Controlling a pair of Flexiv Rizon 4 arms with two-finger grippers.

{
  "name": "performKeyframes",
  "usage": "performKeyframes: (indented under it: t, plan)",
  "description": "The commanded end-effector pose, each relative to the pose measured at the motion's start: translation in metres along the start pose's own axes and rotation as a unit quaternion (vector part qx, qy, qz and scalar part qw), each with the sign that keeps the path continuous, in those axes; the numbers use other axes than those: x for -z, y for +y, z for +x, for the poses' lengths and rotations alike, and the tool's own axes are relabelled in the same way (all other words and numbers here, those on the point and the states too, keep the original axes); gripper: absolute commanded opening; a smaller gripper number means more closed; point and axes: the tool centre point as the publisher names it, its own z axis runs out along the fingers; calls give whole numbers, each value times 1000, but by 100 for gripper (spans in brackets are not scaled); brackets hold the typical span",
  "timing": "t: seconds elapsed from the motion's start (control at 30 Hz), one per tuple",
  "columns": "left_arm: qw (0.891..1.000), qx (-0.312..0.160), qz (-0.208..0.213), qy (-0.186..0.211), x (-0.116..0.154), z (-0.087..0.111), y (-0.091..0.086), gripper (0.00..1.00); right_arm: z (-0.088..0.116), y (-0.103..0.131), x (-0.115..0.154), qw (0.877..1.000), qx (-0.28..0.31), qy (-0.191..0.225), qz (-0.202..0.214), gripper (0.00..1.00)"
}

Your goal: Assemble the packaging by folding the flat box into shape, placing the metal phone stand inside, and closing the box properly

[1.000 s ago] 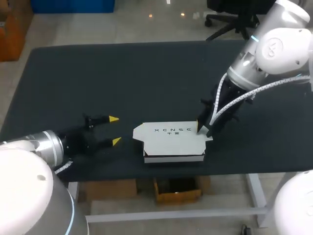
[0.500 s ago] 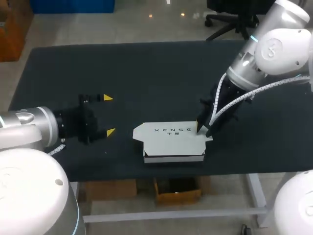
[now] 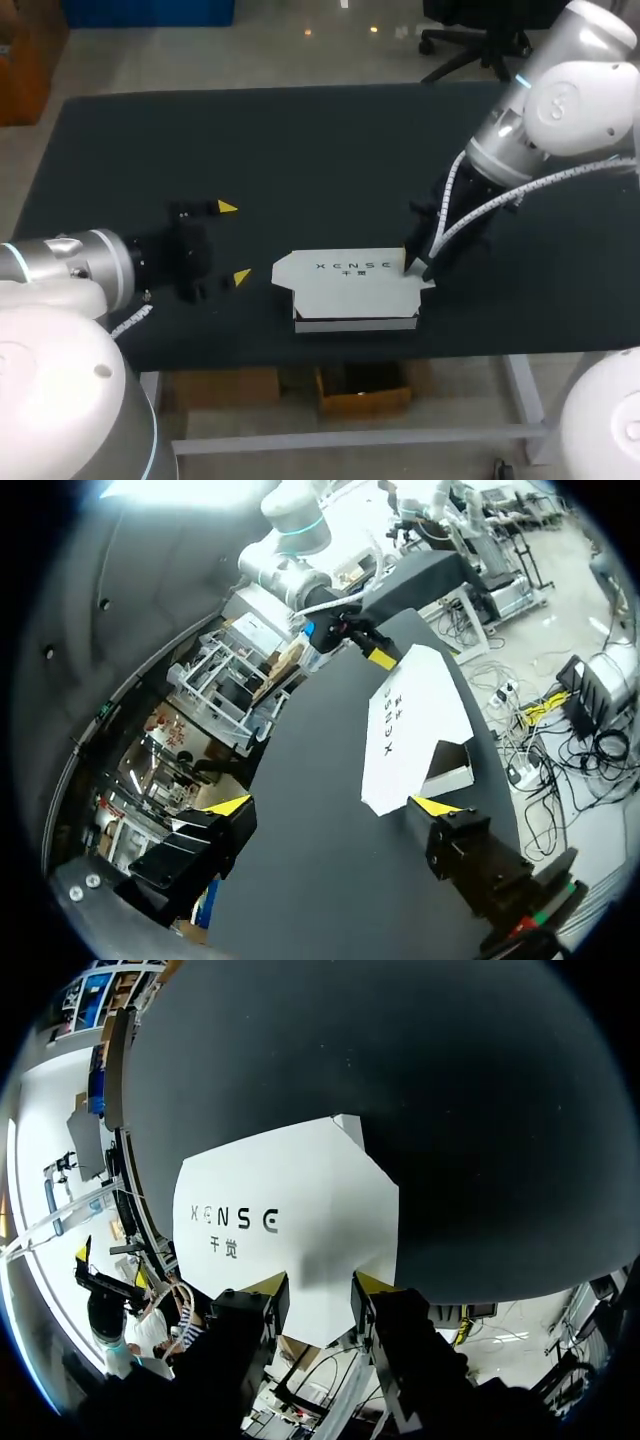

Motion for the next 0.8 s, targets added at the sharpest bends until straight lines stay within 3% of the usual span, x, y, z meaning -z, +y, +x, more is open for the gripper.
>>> performKeyframes:
  t: [0.03, 0.1, 0.17, 0.3, 0.33, 0.37, 0.8]
  plan:
    - [990, 78, -99, 58, -16, -8, -17, 100, -1, -1, -2, 1000, 1, 1, -3, 38]
    - [984, 115, -99, 96, -15, -7, -21, 100, -2, -1, -4, 1000, 1, 2, -5, 38]
    - [981, 129, -94, 106, -15, -8, -24, 100, -2, 0, -5, 1000, 2, 4, -6, 38]
    - [966, 174, -137, 136, -13, -13, -32, 100, -3, 0, -8, 1000, 4, 6, -8, 38]
    - [962, 185, -154, 128, -13, -15, -33, 100, -4, 0, -8, 1000, 4, 7, -8, 38]
    - [962, 182, -181, 89, -13, -18, -34, 100, -4, 0, -9, 1000, 4, 7, -9, 38]
    - [962, 182, -181, 89, -13, -18, -34, 100, -7, 3, -13, 1000, 10, 14, -17, 39]
